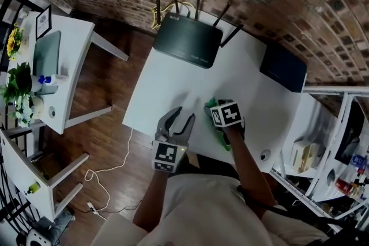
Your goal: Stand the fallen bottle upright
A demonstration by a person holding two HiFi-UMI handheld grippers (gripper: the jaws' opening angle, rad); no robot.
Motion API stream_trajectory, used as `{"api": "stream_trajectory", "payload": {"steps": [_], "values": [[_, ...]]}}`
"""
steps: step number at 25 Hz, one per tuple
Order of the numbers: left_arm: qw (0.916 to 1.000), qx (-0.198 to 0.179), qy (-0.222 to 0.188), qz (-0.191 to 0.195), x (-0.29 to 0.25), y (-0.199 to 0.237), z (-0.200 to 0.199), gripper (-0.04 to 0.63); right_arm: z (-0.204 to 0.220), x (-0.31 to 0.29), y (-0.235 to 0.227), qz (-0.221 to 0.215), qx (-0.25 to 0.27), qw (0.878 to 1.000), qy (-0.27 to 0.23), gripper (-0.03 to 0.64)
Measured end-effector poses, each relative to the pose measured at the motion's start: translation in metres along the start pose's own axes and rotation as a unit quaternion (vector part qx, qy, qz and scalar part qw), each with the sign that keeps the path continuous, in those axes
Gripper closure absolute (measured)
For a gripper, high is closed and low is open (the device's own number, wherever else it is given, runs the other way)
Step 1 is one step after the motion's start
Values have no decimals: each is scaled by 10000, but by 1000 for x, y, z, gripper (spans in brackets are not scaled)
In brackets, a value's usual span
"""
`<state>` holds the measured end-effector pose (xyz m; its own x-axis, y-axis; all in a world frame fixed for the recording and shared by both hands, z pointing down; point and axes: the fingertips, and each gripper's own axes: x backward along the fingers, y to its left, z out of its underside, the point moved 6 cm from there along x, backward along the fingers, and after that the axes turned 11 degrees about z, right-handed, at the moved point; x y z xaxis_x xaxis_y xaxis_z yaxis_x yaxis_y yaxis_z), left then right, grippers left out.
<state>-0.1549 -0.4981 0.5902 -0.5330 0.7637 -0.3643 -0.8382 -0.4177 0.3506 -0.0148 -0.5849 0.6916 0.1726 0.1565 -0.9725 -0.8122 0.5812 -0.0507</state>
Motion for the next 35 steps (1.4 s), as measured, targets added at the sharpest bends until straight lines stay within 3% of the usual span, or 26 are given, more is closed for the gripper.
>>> {"api": "stream_trajectory", "payload": {"steps": [10,16,24,30,35], "values": [[9996,236,-114,-60,14,-2,4,417,-3,-9,8,-101,52,9998,134,416],[9998,21,-174,-30,24,-6,-8,422,0,13,20,-193,263,9989,-335,448],[9992,-220,-290,149,26,-18,-23,421,-1,67,5,-506,-158,9932,-1038,470],[9969,-377,-252,645,12,-42,-30,420,10,119,-13,-665,-597,9762,-1975,479],[9914,-594,-177,1155,-3,-66,-37,420,43,162,-29,-647,-972,9452,-3050,482]]}}
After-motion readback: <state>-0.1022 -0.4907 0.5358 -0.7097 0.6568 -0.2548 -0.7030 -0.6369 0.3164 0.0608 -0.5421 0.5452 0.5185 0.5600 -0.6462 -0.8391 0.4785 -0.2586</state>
